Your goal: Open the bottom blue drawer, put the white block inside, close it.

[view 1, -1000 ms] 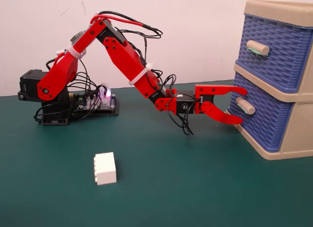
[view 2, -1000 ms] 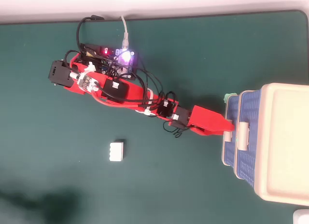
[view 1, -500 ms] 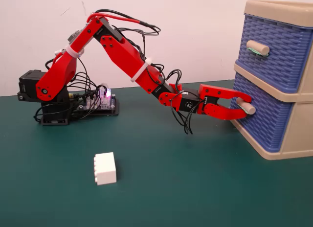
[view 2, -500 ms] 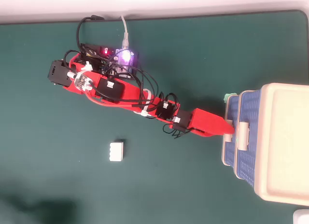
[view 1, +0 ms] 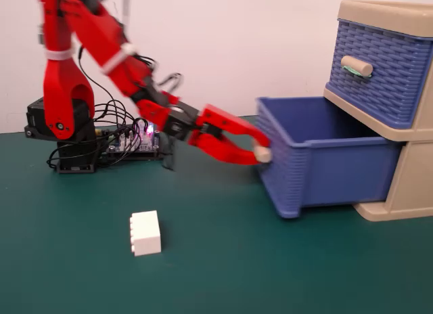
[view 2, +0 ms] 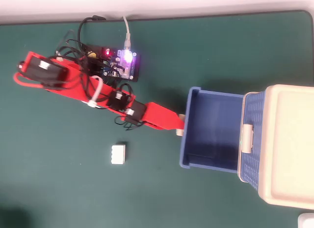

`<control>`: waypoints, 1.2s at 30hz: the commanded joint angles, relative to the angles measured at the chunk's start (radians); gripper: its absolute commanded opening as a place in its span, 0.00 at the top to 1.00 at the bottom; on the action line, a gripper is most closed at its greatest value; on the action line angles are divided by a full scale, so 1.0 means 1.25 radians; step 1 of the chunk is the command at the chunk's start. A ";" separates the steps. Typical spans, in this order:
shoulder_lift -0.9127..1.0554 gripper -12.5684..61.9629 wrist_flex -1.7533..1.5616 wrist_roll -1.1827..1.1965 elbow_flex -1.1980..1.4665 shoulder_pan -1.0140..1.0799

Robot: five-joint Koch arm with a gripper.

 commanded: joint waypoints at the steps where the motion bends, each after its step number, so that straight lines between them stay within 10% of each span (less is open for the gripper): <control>1: 0.126 0.93 0.013 0.013 0.053 0.026; 7: 0.258 0.38 0.172 0.004 0.076 0.047; 14: 0.398 0.38 0.821 -0.252 -0.144 0.198; 20: 0.218 0.38 1.412 -0.523 -0.541 0.362; 36: -0.022 0.38 1.285 -0.685 -0.609 0.545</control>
